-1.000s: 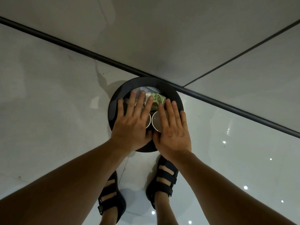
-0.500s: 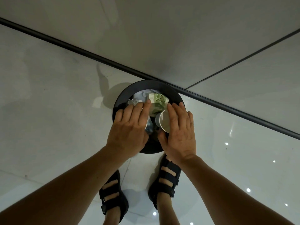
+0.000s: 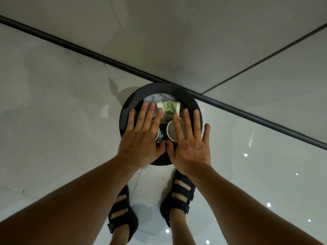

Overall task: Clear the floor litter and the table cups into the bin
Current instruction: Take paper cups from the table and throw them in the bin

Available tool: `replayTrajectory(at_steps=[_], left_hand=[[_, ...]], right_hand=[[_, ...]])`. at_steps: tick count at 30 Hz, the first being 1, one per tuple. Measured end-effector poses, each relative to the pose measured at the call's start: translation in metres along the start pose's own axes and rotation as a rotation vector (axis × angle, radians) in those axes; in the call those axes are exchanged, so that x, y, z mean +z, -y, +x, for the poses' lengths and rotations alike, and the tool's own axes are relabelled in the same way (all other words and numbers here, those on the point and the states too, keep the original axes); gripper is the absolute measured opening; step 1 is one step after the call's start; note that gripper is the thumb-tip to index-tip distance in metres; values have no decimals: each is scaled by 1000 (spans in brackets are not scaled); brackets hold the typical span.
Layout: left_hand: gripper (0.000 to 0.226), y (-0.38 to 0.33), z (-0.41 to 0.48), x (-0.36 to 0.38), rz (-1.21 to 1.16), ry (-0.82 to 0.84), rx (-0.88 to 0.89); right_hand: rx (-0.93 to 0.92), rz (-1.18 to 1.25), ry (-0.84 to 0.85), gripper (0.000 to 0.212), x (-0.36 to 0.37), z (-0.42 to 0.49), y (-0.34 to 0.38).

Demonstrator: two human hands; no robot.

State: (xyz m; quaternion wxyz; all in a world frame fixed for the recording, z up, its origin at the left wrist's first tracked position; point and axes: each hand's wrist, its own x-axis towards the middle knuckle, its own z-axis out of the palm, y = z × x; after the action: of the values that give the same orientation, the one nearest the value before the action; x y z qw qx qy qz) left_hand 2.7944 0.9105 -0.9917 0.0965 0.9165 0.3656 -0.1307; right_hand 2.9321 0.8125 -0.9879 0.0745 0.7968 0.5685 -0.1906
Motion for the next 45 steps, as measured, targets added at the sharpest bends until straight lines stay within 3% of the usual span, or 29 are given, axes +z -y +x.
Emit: replayTrajectory(at_steps=[11,18,25,34,40,45], left_hand=[[91,13,-40,-16,-106,23,-37],[92,20,-68,-80,-100,68,-69],[86,17,-117,-181,-75,48,51],[87,-33,-136,-341,-35,-43,230],[94,-92,-184,-414,60,1,411],[89,-191,-253,-443,133,9,679]], right_hand=[[-18,132,16,79,-13,-26,5],[98,204,27,82,-56,-60,8],[273,267,115,78,-140,-122,-8],[553,396,-14,78,-279,-234,7],[784,493,-116,78,-333,-381,20],[987,520,-168,77,-348,-525,21]])
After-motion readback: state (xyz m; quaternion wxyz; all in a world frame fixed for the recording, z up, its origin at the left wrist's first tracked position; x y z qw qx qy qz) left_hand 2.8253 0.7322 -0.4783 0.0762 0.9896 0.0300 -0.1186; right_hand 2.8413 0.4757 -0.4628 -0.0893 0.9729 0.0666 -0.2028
